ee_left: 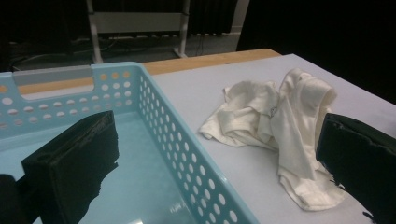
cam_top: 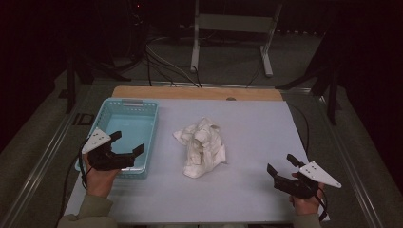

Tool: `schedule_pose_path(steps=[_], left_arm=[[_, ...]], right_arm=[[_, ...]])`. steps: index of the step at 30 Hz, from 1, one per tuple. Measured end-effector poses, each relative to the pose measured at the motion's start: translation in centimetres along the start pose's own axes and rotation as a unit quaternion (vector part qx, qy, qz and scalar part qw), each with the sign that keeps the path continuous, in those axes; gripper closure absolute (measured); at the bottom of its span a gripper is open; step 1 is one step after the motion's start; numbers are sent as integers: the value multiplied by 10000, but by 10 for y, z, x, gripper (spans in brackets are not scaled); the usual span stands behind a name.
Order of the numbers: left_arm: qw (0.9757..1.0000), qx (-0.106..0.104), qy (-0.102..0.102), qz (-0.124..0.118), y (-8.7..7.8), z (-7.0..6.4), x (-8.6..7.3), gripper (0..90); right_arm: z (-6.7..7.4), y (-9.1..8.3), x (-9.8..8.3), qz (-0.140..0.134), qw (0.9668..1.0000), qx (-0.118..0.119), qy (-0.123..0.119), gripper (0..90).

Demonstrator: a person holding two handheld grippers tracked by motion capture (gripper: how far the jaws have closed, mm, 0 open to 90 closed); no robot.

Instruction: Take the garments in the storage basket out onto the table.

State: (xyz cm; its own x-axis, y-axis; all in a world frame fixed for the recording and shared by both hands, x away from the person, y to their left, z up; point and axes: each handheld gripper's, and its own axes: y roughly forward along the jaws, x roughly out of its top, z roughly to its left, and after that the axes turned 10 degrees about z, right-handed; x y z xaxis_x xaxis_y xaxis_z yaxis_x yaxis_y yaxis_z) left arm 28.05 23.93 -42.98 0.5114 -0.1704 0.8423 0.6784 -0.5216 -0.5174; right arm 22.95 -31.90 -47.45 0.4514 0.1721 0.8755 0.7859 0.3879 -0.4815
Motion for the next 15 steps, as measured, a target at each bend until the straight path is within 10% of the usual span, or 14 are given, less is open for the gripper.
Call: schedule_pose_path(steps=[15], left_arm=[[9998, 61, -133, -111, -1, 3, -11, 0]], right_arm=[[-1, -2, 0, -53, 10000, 3, 26, 141]])
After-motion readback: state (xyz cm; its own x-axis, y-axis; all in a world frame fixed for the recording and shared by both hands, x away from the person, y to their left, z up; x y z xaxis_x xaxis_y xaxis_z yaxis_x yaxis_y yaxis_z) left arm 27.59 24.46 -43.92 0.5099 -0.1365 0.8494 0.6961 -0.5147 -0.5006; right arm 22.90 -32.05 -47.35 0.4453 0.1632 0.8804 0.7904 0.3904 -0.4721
